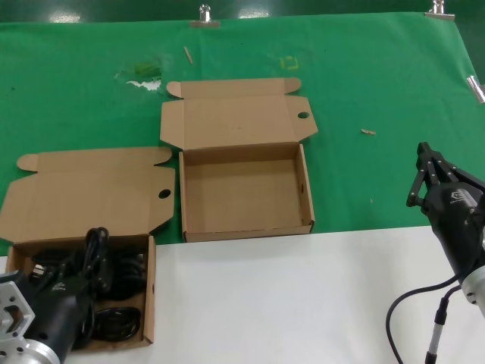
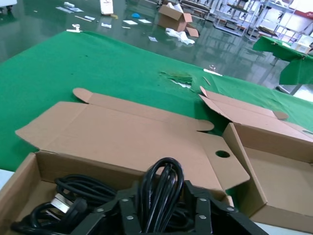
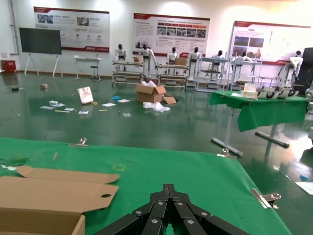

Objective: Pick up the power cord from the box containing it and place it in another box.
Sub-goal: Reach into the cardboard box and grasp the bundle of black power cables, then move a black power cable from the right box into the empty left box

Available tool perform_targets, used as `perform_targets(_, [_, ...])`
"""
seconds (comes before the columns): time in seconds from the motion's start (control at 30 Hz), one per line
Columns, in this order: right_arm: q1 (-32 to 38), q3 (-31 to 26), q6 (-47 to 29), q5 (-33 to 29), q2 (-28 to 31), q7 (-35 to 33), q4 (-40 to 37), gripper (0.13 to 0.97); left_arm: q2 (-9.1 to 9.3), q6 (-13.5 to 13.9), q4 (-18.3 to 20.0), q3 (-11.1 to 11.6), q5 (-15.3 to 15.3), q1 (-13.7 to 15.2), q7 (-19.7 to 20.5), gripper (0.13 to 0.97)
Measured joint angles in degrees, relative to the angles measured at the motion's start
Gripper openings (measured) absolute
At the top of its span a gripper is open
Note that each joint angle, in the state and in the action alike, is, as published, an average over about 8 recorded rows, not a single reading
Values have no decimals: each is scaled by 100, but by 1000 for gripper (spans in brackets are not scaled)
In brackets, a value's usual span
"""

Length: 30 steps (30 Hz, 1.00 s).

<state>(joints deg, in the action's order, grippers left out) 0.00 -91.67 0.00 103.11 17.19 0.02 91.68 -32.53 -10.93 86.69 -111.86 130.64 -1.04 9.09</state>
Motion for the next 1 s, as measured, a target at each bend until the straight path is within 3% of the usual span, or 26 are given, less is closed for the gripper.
perform_targets(0.27, [0, 0, 0, 0, 0, 0, -1, 138, -25, 7, 115, -33, 28, -50, -2, 287])
perform_targets(0.4, [0, 0, 0, 0, 0, 0, -1, 138, -131, 5, 324, 64, 78, -156, 66, 287])
perform_targets(0.7, [0, 0, 0, 0, 0, 0, -1, 138, -534, 126, 920, 507, 213, -537, 351, 200])
perform_targets(0.9, [0, 0, 0, 0, 0, 0, 0, 138, -750, 457, 1347, 895, 371, -769, 754, 197])
perform_targets(1.0, [0, 0, 0, 0, 0, 0, 0, 137, -814, 679, 1491, 949, 536, -758, 1060, 195])
